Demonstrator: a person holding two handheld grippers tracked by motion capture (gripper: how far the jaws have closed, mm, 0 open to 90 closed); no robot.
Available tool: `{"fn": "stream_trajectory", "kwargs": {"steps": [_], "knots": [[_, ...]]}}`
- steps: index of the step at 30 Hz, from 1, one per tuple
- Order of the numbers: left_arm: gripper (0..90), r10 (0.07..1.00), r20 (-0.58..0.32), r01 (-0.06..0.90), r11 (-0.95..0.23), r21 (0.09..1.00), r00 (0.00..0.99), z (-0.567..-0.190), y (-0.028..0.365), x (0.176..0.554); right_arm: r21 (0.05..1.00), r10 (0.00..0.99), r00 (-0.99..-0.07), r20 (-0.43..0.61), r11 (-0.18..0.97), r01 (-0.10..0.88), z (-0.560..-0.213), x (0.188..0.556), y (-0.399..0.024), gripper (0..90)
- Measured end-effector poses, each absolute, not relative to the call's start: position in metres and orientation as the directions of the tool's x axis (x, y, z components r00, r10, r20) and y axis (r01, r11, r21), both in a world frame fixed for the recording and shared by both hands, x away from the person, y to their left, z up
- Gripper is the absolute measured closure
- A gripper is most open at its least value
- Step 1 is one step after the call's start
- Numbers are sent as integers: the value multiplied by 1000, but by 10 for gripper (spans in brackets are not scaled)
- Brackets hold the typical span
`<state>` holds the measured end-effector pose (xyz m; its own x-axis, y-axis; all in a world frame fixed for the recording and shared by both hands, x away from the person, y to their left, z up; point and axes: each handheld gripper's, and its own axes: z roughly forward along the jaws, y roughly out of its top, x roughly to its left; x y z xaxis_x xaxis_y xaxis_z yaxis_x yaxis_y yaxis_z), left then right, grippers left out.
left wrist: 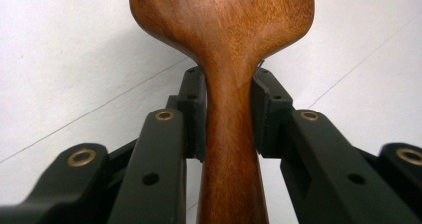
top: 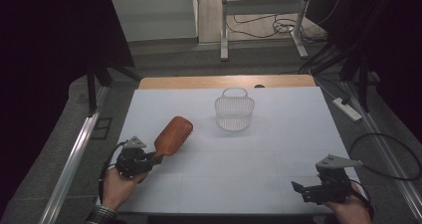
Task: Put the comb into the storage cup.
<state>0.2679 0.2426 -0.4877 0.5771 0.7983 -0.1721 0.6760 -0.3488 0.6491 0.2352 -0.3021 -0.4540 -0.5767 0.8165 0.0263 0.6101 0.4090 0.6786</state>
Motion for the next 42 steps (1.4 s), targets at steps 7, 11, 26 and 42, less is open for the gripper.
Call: {"fn": "stream_trajectory", "kwargs": {"steps": [7, 11, 26, 42], "knots": [[708, 786, -173, 653, -344, 675, 593, -482, 237, 265, 685, 808, -589, 20, 418, 597, -453, 234, -301, 0], [708, 776, -176, 633, -336, 697, 606, -478, 232, 264, 695, 807, -591, 21, 413, 588, -453, 234, -301, 0], [707, 737, -196, 588, -318, 744, 647, -466, 215, 260, 788, 738, -674, 39, 392, 474, -442, 235, -290, 0], [708, 714, -181, 543, -316, 778, 676, -457, 199, 259, 827, 685, -714, 142, 314, 466, -426, 250, -267, 0]]}}
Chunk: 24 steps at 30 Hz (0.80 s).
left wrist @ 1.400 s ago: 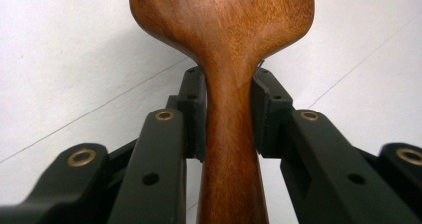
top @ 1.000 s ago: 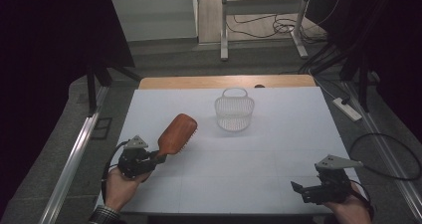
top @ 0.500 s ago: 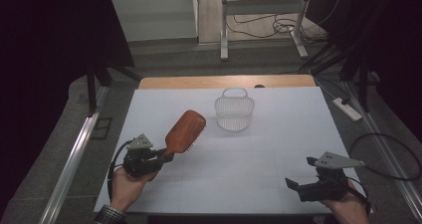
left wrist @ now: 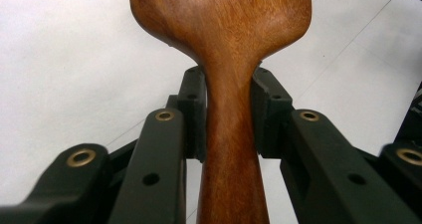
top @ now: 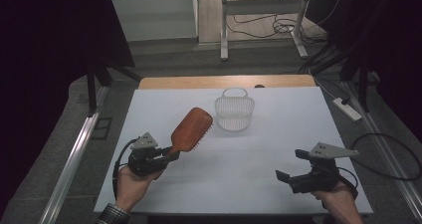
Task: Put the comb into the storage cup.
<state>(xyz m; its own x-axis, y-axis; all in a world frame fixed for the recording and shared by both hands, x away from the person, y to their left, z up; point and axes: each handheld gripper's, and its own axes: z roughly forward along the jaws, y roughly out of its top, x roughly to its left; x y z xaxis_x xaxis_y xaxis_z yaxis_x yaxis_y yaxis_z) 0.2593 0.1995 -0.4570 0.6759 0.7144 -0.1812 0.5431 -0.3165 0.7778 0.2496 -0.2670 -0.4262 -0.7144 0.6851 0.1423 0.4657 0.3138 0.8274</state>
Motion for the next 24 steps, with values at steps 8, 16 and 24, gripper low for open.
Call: {"fn": "stream_trajectory", "kwargs": {"steps": [8, 16, 24], "knots": [[708, 700, -166, 524, -334, 784, 695, -455, 190, 260, 828, 668, -726, 163, 308, 469, -423, 258, -250, 0], [708, 691, -155, 508, -342, 791, 706, -454, 181, 259, 827, 628, -747, 219, 287, 483, -424, 267, -236, 0], [708, 681, -160, 498, -335, 800, 715, -453, 174, 260, 821, 599, -769, 224, 308, 480, -425, 279, -217, 0]]}}
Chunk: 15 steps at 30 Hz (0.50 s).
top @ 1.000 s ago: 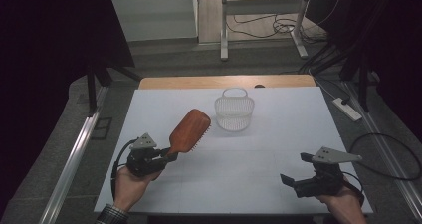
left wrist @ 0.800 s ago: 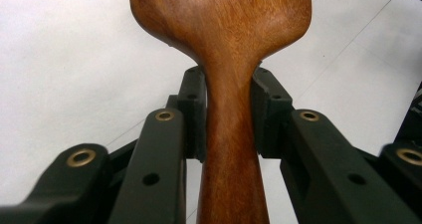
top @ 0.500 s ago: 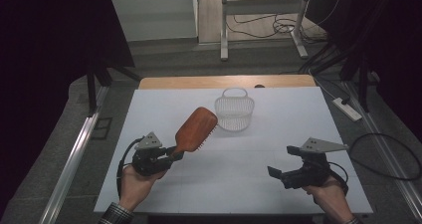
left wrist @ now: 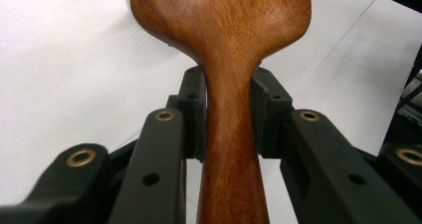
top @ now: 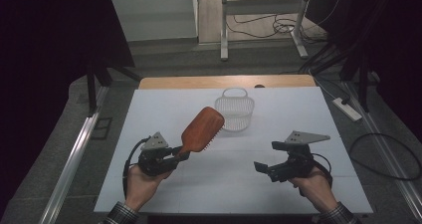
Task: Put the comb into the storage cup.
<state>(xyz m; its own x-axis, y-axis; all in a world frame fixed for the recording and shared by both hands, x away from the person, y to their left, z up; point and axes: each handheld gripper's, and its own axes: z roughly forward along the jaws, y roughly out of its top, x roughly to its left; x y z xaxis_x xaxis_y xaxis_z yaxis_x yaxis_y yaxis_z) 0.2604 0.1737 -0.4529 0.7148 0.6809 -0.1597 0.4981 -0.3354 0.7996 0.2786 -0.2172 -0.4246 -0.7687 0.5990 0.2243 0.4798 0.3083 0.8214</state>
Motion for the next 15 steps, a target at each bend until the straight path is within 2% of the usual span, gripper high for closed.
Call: {"fn": "stream_trajectory", "kwargs": {"steps": [15], "knots": [[708, 655, -162, 470, -326, 820, 738, -449, 156, 262, 814, 566, -776, 278, 290, 503, -417, 296, -189, 0]]}}
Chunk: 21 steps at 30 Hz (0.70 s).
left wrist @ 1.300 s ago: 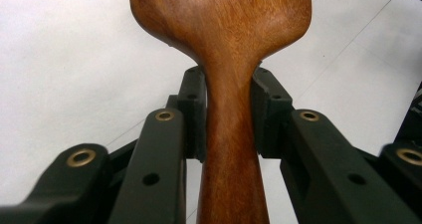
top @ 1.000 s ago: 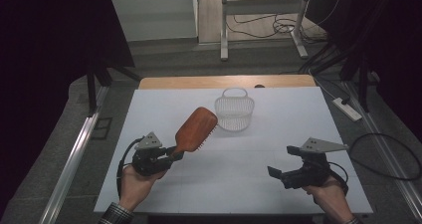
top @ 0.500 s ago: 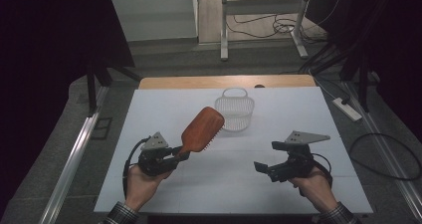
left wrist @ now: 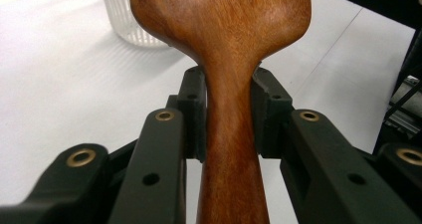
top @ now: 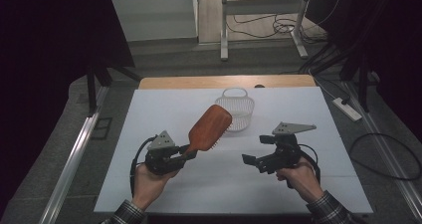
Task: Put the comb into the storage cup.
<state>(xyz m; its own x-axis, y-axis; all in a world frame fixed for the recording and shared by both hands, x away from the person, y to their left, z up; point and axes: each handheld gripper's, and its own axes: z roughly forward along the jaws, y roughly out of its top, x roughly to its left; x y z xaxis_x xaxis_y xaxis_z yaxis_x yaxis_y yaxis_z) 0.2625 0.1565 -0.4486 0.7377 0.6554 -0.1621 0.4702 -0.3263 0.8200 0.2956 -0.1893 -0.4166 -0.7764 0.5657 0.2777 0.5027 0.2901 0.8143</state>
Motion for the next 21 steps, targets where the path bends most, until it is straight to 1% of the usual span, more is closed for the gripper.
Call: {"fn": "stream_trajectory", "kwargs": {"steps": [3, 11, 14, 17, 21], "knots": [[708, 651, -165, 469, -326, 821, 741, -448, 153, 263, 814, 557, -779, 289, 285, 506, -417, 299, -184, 0], [708, 638, -167, 460, -327, 826, 752, -447, 146, 263, 793, 558, -778, 287, 317, 521, -415, 308, -166, 0], [708, 634, -163, 454, -328, 829, 756, -446, 142, 263, 789, 551, -777, 305, 311, 530, -414, 311, -163, 0], [708, 629, -158, 448, -334, 829, 762, -446, 138, 263, 786, 533, -772, 347, 284, 550, -412, 317, -158, 0], [708, 626, -151, 441, -338, 832, 765, -446, 135, 262, 782, 533, -765, 362, 273, 560, -410, 323, -150, 0]]}}
